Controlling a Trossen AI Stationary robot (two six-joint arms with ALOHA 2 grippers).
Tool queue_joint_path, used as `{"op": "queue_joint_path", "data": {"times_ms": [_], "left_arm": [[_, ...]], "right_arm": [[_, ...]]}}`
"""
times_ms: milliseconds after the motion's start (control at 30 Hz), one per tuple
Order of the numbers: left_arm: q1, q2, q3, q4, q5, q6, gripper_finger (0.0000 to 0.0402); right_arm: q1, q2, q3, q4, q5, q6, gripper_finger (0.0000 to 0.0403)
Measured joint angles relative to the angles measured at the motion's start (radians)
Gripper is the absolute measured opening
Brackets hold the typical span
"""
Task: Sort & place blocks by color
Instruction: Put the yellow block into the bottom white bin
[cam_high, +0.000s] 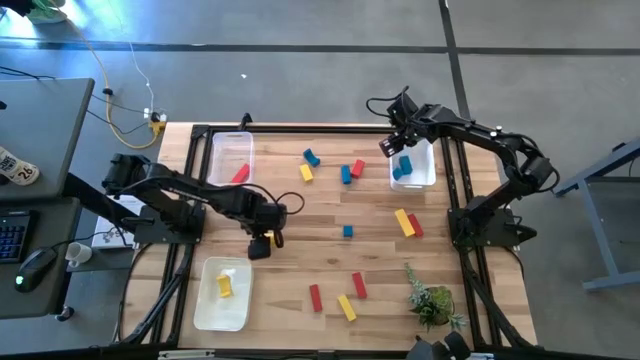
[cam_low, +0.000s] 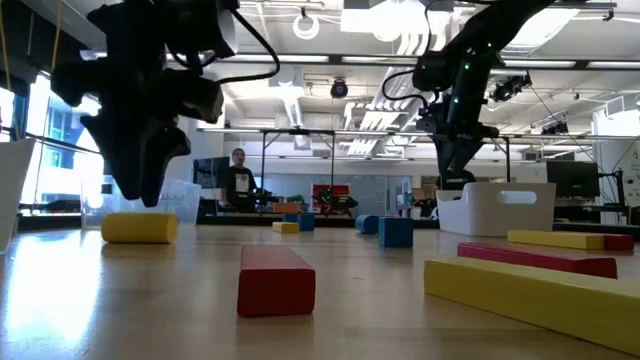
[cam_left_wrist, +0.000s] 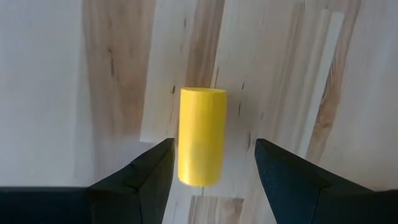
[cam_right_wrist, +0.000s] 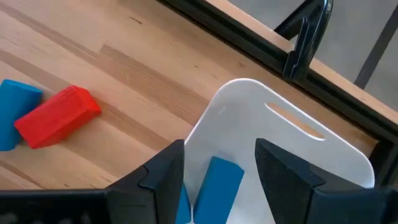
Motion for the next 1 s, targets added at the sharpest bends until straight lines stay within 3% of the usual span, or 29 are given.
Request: {"op": "queue_joint_path", "data": {"times_ms": [500,600,767,1000], "left_arm": [[0.000,0.123,-0.060,0.101,-0.009,-0.047,0.0208],[0.000,0.132,-0.059,0.099,-0.008,-0.045,0.0186],[0.001,0.099,-0.064,0.101,-0.011,-0.005,0.0107],[0.022,0.037,-0.066,0.074,0.016,-0.023,0.0100]], "right_arm": [[0.000,0.000,0.000,0.000,-0.008,0.000,0.0183],[0.000,0.000,0.000,0.000,-0.013,0.007,0.0183],[0.000,0.000,0.000,0.000,-0.016,0.031,0.0183],[0.000,0.000,0.000,0.004,-0.067,0.060,0.0183]]}}
